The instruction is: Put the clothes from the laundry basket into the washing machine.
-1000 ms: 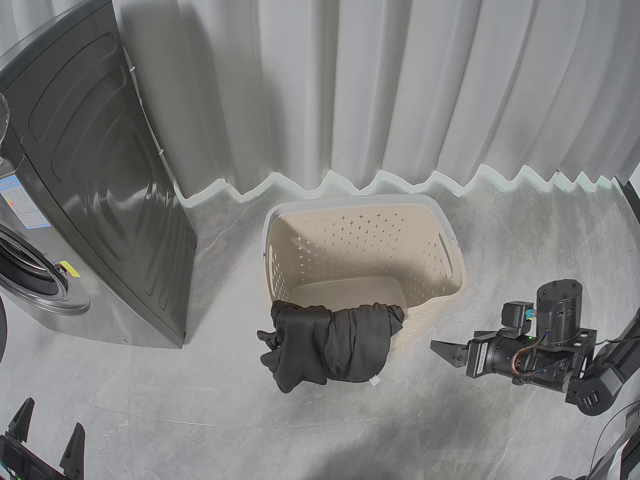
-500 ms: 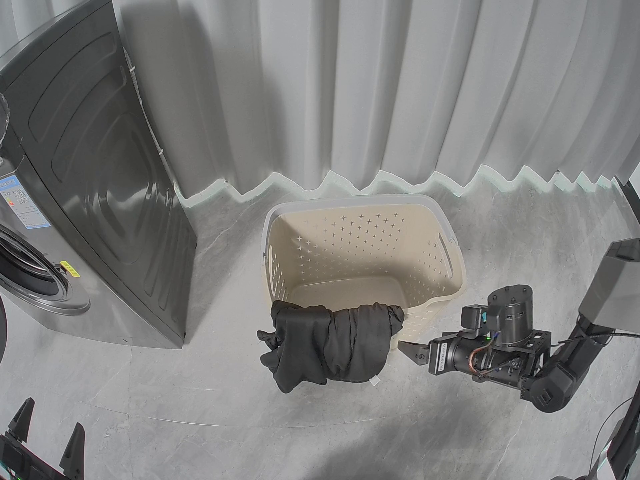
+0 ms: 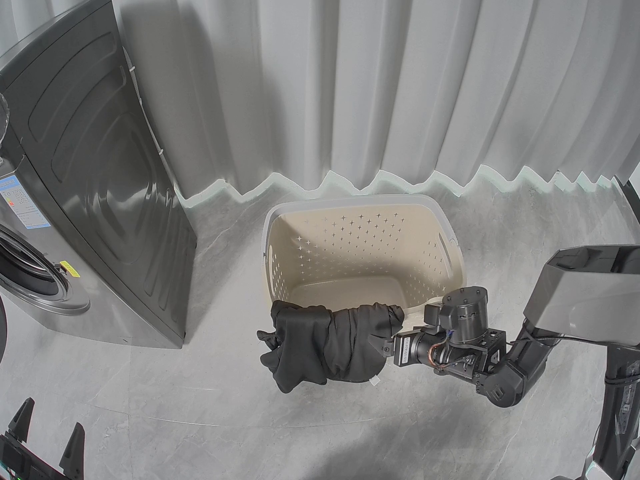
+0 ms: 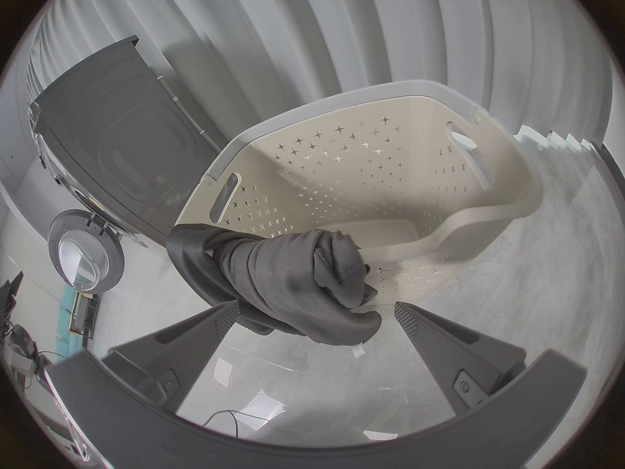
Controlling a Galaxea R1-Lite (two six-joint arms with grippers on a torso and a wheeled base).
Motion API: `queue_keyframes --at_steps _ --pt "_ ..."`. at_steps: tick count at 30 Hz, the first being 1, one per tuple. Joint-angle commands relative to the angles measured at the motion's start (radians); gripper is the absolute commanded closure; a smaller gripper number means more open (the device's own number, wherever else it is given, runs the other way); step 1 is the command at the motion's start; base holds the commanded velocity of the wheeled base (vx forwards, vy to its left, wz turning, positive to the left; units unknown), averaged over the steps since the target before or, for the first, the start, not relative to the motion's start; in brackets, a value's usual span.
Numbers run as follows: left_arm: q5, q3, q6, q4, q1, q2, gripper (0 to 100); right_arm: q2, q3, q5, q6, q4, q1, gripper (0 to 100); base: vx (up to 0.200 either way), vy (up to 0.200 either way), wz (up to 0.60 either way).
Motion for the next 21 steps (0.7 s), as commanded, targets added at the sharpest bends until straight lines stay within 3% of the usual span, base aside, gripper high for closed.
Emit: queue_keyframes --at_steps 1,21 --pt "0.0 0.016 -0.001 0.0 0.0 -0.016 0 0.057 -0.035 0.0 -0.002 -0.002 0.002 0 0.0 0.0 0.0" --pt "-0.001 0.016 -0.002 0.0 0.0 -0.016 0 0.153 -0.182 0.01 -0.005 0.001 0.005 0 0.0 0.0 0.0"
